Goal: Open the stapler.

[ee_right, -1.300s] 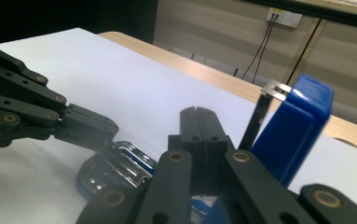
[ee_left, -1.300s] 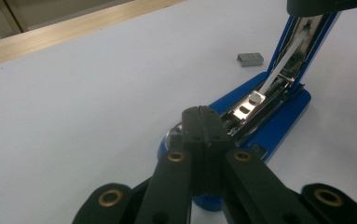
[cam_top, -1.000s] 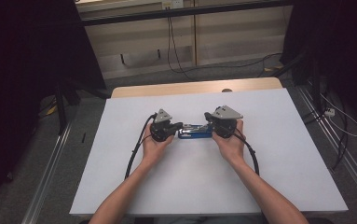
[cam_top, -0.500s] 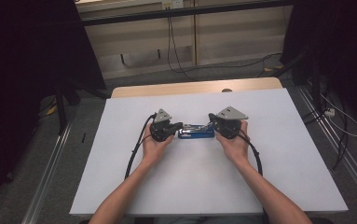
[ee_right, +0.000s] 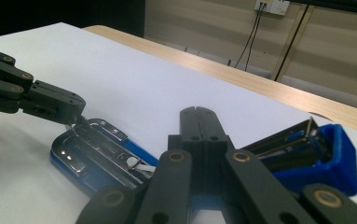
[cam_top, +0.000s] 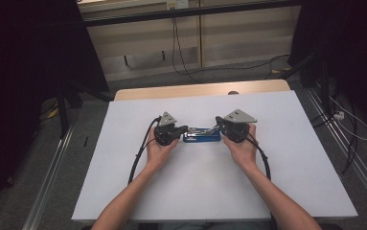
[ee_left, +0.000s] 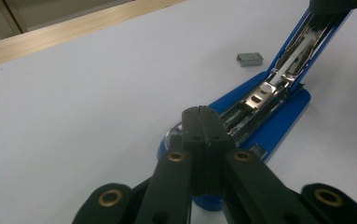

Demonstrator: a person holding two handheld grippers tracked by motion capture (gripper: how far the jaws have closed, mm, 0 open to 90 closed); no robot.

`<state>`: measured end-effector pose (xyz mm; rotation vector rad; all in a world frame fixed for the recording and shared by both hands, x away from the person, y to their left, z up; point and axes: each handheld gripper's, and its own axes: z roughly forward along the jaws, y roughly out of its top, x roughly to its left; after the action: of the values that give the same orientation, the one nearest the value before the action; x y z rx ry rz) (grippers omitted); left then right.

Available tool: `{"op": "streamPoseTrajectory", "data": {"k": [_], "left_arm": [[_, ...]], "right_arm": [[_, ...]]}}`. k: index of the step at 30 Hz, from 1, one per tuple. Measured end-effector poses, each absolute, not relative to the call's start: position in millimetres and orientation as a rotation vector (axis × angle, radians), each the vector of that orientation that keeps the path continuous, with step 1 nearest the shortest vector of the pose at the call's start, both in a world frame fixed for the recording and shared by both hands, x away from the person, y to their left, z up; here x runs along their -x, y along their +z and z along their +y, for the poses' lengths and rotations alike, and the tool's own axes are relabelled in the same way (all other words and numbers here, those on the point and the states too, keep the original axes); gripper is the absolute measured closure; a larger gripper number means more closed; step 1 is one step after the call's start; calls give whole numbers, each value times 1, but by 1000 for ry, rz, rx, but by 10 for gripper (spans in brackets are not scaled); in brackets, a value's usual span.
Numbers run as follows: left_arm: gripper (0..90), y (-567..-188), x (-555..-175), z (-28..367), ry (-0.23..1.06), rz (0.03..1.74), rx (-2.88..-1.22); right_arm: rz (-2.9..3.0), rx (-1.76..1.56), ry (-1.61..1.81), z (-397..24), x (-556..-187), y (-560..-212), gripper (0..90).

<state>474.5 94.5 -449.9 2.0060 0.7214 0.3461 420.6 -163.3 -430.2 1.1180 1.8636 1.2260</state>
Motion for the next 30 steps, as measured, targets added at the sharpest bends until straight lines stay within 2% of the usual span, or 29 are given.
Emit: {"op": "streamPoseTrajectory", "data": {"k": [30], "left_arm": [[900,-450,-475,94,342,729,-2004]], "right_arm": [[1861,-1164,1223,-187,-415,-435,900]]}}
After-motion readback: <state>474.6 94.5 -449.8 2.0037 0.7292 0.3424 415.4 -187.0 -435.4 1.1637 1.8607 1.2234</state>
